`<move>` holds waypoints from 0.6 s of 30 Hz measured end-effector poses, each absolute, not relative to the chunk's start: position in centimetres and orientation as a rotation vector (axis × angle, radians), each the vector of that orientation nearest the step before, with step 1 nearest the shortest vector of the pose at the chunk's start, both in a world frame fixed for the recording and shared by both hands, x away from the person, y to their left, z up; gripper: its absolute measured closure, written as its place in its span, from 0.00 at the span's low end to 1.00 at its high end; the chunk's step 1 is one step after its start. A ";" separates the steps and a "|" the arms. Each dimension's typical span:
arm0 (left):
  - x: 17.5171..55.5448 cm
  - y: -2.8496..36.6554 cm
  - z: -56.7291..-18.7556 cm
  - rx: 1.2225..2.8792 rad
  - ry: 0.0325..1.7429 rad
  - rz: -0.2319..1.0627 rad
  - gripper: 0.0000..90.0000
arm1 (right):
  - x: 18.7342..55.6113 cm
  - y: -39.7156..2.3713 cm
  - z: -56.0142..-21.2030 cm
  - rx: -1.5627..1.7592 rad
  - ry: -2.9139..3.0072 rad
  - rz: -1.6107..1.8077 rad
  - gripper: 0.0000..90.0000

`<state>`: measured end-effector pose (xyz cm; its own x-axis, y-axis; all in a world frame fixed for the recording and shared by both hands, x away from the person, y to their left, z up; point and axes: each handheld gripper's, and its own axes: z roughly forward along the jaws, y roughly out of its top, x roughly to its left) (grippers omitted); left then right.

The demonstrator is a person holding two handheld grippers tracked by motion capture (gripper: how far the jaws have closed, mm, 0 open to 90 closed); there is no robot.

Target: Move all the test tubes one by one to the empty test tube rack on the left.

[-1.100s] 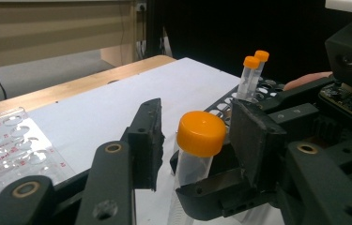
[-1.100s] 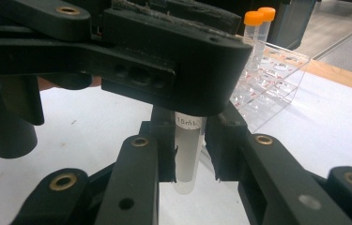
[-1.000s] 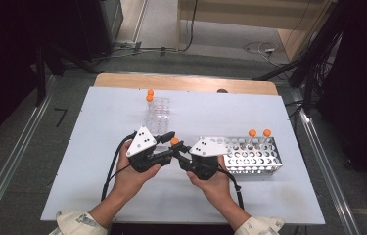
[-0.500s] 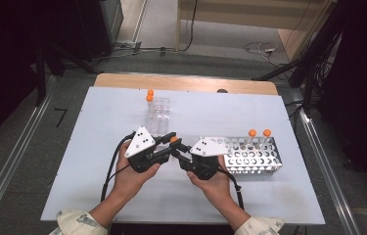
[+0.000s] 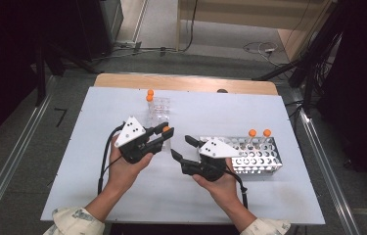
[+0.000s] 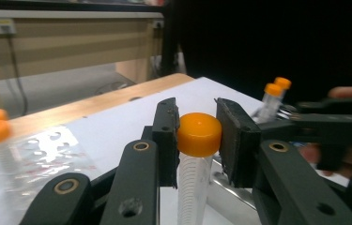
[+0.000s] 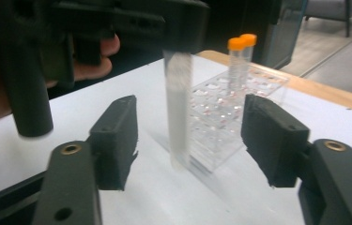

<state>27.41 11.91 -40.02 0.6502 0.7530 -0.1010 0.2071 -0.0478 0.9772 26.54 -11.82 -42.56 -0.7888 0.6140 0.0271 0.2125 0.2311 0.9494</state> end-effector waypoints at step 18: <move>35.1 16.0 -39.4 1.479 1.039 0.766 0.79 | 25.0 -17.0 -42.6 0.828 2.117 1.521 0.37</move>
